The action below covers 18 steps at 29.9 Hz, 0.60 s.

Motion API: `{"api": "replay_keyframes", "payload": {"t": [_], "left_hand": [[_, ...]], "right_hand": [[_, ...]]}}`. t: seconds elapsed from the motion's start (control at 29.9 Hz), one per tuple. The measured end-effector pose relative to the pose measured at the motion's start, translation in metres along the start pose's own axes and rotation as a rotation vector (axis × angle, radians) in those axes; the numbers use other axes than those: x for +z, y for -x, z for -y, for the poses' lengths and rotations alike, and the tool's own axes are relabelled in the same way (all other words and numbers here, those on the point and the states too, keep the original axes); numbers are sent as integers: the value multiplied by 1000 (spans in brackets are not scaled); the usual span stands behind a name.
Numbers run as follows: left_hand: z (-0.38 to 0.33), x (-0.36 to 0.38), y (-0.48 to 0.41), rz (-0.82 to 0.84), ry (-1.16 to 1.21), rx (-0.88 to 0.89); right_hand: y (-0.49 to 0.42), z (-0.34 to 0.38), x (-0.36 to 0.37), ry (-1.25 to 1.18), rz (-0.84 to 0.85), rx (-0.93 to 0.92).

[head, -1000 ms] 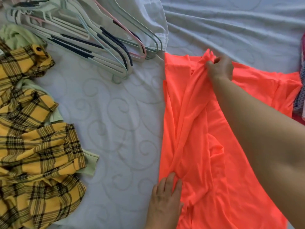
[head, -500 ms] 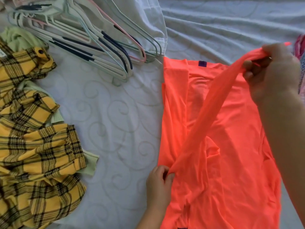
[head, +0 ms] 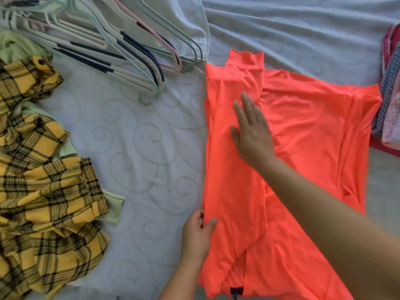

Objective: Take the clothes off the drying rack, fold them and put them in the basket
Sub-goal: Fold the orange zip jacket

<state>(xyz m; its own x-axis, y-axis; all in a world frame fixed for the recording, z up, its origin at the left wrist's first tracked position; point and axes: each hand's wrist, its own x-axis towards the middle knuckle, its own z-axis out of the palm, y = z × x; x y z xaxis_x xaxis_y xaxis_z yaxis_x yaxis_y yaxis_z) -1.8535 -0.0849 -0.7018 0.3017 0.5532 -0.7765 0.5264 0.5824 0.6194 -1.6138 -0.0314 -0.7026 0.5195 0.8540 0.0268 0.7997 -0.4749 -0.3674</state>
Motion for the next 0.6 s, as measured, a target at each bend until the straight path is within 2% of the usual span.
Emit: {"api": "replay_keyframes", "payload": {"t": [0.07, 0.17, 0.33, 0.47, 0.6], "left_hand": [[5, -2, 3, -25, -52, 26], [12, -6, 9, -67, -92, 42], [17, -8, 18, -87, -149, 66], [21, -11, 31, -67, -203, 91], [41, -15, 50, -62, -159, -21]], "right_hand": [[27, -7, 14, 113, 63, -80], [42, -13, 21, 223, 110, -81], [74, 10, 5, 78, 2, -91], [139, 10, 22, 140, 144, -118], [141, 7, 29, 181, 184, -72]]}}
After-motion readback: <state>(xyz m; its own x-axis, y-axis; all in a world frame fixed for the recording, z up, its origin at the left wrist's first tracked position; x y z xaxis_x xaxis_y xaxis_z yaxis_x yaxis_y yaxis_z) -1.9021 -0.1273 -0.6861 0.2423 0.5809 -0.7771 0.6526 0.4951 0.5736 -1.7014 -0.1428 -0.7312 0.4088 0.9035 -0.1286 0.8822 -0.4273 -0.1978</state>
